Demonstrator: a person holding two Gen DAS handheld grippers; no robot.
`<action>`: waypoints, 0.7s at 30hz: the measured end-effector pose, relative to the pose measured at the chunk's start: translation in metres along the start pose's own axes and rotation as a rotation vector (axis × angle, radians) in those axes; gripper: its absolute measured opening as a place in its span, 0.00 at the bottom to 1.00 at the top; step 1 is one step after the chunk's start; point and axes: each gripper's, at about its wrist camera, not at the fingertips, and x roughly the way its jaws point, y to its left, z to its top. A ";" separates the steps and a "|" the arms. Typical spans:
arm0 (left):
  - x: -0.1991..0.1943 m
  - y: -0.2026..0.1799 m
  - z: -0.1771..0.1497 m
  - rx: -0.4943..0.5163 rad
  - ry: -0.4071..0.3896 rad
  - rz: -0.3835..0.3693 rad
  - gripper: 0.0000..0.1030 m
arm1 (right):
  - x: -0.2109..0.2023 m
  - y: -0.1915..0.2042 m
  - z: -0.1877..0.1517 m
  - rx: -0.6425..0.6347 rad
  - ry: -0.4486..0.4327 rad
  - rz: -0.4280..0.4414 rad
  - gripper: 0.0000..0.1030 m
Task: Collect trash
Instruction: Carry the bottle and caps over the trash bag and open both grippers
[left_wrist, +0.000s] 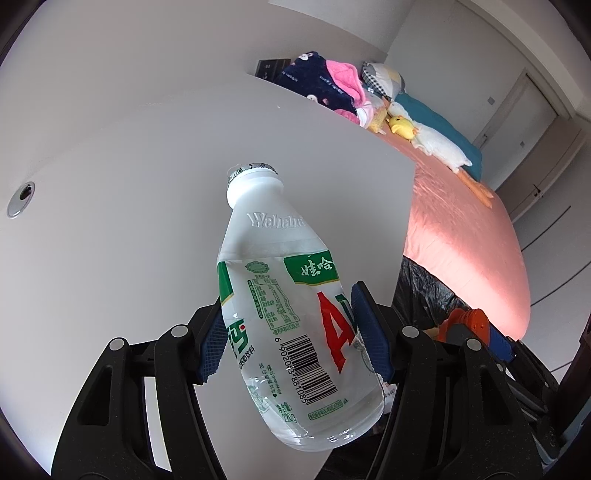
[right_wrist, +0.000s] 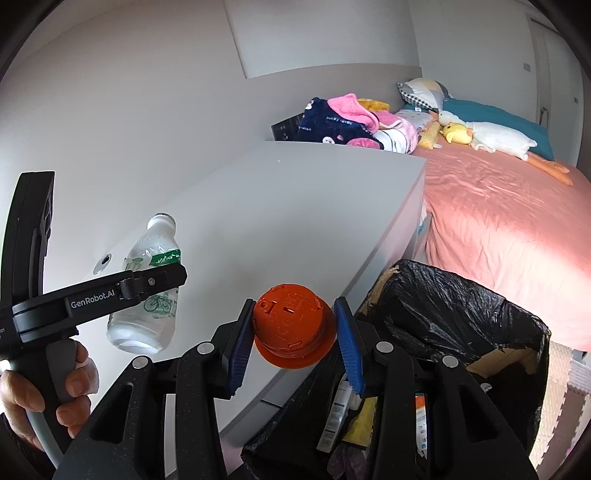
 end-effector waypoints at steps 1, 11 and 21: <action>0.002 -0.004 0.000 0.007 0.003 -0.004 0.59 | -0.003 -0.003 -0.002 0.005 -0.002 -0.004 0.43; 0.017 -0.045 -0.010 0.092 0.040 -0.064 0.60 | -0.028 -0.050 -0.013 0.087 -0.031 -0.071 0.43; 0.023 -0.082 -0.025 0.233 0.083 -0.152 0.60 | -0.055 -0.091 -0.018 0.173 -0.073 -0.127 0.43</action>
